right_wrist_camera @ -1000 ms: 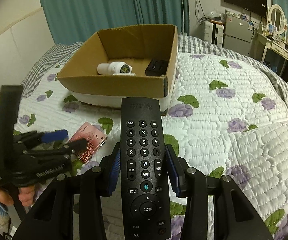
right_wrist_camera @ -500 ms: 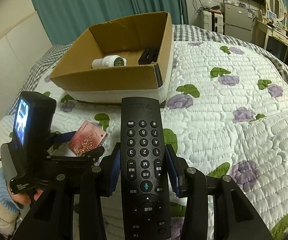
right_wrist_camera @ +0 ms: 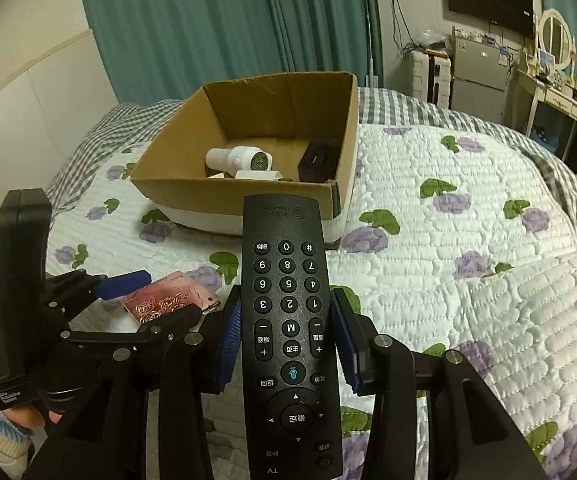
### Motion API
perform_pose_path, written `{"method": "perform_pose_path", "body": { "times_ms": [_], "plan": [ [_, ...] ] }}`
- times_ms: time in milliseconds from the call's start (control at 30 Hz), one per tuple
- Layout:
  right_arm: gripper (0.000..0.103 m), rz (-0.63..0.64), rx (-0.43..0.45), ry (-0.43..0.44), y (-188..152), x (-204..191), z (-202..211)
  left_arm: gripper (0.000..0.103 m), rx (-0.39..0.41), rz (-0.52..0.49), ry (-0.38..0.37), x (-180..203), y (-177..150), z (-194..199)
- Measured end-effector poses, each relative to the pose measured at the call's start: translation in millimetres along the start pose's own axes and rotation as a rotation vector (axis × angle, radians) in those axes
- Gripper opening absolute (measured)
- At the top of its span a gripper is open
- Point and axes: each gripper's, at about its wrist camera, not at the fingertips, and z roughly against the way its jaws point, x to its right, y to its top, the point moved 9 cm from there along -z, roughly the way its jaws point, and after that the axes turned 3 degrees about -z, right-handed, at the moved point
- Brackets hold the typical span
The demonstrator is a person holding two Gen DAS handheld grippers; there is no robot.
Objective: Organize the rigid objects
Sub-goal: 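Carry both items over the box and release them inside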
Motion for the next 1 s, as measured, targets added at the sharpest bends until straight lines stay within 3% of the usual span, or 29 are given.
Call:
{"method": "perform_pose_path", "body": {
  "times_ms": [233, 467, 700, 1000],
  "plan": [
    [0.041, 0.031, 0.038, -0.001, 22, -7, 16, 0.067, 0.154, 0.007, -0.014, 5, 45, 50],
    [0.041, 0.093, 0.124, 0.001, 97, -15, 27, 0.067, 0.27, -0.003, 0.028, -12, 120, 71],
    [0.041, 0.157, 0.201, 0.009, 180, -25, 8, 0.068, 0.279, -0.007, 0.076, -34, 177, 26],
    [0.041, 0.116, 0.134, 0.031, 184, -7, -57, 0.068, 0.223, 0.022, 0.085, -52, 181, -51]
  ]
}}
